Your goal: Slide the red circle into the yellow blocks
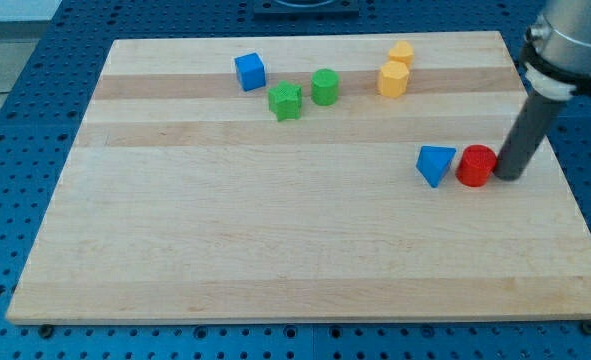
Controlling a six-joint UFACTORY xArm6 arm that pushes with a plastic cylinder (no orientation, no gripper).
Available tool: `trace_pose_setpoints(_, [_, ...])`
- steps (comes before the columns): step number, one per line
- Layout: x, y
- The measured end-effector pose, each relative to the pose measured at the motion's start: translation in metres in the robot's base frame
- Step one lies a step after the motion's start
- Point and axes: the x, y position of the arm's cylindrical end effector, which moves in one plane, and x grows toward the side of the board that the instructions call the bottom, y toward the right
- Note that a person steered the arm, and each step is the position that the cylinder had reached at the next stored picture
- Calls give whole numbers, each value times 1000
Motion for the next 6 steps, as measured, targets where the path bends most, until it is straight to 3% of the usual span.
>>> trace_pose_setpoints(1, [-17,-4])
trace_pose_setpoints(2, [41,10])
trace_pose_setpoints(3, [51,-6])
trace_pose_setpoints(4, [11,-62])
trace_pose_setpoints(6, [-28,-19])
